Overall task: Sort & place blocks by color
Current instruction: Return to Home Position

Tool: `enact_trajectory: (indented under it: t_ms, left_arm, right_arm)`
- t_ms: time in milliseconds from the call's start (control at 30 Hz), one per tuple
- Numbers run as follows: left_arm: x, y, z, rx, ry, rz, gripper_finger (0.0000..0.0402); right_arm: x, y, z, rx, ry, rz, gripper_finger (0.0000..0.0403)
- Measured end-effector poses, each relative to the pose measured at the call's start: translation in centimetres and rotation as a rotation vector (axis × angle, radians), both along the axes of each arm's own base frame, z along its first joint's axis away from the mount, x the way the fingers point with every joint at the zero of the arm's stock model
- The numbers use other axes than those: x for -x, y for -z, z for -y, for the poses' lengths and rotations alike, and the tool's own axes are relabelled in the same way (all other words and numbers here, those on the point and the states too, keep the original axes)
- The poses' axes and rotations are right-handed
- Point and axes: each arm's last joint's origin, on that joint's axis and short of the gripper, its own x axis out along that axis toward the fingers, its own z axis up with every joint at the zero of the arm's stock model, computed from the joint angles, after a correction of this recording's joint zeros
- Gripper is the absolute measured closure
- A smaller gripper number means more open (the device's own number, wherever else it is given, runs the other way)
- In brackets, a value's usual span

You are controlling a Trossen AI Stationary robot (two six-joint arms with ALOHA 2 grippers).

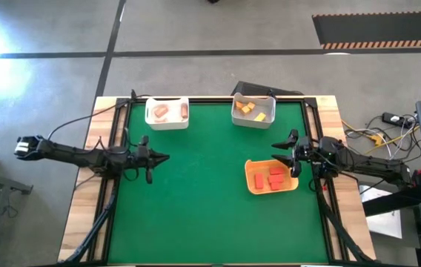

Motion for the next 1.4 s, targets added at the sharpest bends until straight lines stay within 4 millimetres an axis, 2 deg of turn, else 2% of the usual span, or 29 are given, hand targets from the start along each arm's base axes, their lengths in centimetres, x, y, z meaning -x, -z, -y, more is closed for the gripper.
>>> enact_trajectory:
  t_ms: [1400]
  left_arm:
    - [-0.9,4.4,0.1,-0.033,0.0,-0.388,0.0402]
  right_arm:
    - [0.0,0.0,0.0,0.0,0.0,-0.001,0.0195]
